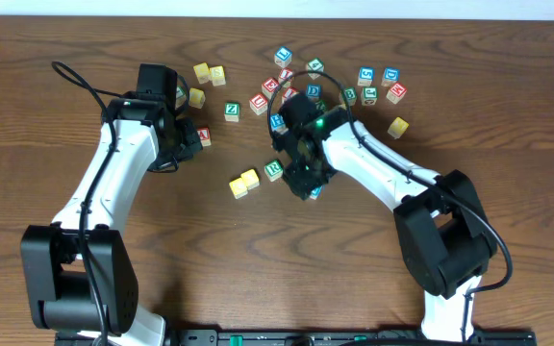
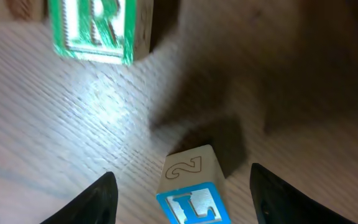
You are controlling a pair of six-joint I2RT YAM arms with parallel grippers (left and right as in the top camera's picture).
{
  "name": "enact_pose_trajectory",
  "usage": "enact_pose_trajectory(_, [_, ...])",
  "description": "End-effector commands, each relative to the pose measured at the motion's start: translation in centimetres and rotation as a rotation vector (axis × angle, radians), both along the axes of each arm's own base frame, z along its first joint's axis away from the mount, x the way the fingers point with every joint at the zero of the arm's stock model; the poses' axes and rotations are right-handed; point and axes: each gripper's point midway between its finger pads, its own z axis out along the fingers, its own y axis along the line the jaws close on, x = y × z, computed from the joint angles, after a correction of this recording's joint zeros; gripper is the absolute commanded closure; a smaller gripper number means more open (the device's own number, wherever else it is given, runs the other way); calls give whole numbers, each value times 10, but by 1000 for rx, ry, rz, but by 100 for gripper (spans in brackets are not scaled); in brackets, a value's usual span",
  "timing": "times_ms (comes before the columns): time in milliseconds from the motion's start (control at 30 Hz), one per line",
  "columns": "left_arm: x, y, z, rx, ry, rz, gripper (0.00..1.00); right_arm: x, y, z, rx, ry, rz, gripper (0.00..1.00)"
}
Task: Spell out CORL
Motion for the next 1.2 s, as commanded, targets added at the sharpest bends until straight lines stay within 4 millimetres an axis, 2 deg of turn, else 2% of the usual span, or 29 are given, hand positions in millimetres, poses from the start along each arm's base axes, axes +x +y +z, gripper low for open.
enact_pose_trajectory(0, [-1, 3, -3, 12, 5, 9, 92, -3, -6, -1, -20, -21, 27, 39])
enact_pose_trajectory(100, [-1, 3, -3, 12, 5, 9, 92, -5, -7, -6, -22, -17, 25, 41])
enact_pose_trajectory(267, [-1, 3, -3, 12, 5, 9, 92, -2, -6, -7, -14, -31, 24, 59])
enact_pose_trajectory(300, [-1, 3, -3, 12, 5, 9, 92, 1, -5, -7, -12, -41, 7, 63])
enact_pose_trajectory(567, [-1, 3, -3, 12, 5, 9, 92, 19, -2, -2, 2, -101, -154, 76])
enact_pose_trajectory(833, [-1, 3, -2, 12, 5, 9, 92, 34, 9, 4, 62, -144, -275, 84])
enact_pose_trajectory(967, [-1, 3, -2, 12, 5, 9, 92, 41, 13, 7, 98, -157, -362, 85])
enact_pose_trajectory(1167, [0, 3, -2, 12, 1, 9, 92, 48, 18, 9, 129, -176, -404, 86])
